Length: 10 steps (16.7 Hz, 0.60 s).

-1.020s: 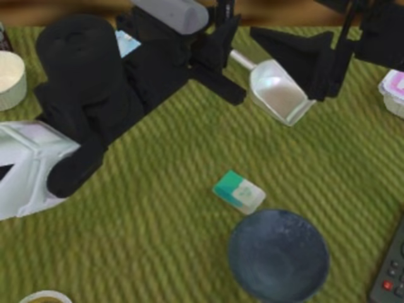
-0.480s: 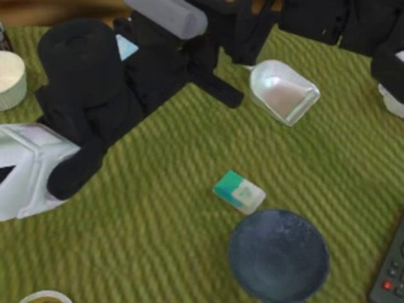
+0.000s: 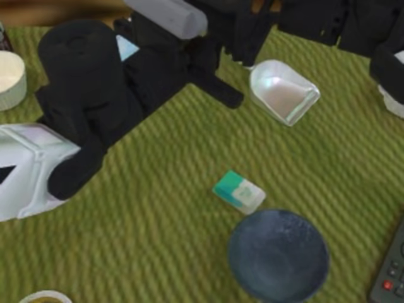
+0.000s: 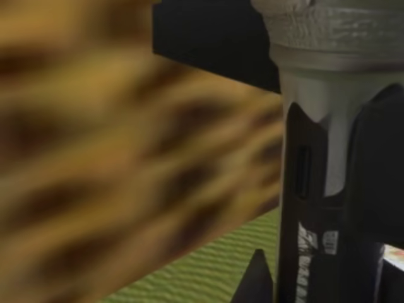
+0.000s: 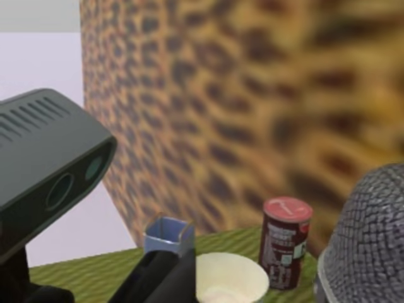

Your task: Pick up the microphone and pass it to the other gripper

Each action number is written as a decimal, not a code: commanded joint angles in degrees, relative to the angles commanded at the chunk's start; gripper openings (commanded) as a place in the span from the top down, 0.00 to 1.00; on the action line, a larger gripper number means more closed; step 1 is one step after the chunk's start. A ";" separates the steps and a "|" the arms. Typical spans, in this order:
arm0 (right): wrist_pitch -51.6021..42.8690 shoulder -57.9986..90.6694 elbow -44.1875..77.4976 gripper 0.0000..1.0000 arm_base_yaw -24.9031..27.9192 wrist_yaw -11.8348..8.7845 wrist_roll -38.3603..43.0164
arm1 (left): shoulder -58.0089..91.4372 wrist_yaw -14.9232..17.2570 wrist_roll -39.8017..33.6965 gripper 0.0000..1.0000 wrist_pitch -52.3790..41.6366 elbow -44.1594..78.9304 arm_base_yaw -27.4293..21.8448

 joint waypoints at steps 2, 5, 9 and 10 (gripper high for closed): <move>0.00 0.00 0.00 0.53 0.00 0.00 0.00 | 0.00 0.00 0.00 1.00 0.00 0.00 0.00; 0.00 0.00 0.00 0.75 0.00 0.00 0.00 | 0.00 0.00 0.00 1.00 0.00 0.00 0.00; 0.00 0.00 0.00 1.00 0.00 0.00 0.00 | 0.00 0.00 0.00 1.00 0.00 0.00 0.00; 0.00 0.00 0.00 1.00 0.00 0.00 0.00 | 0.00 0.00 0.00 1.00 0.00 0.00 0.00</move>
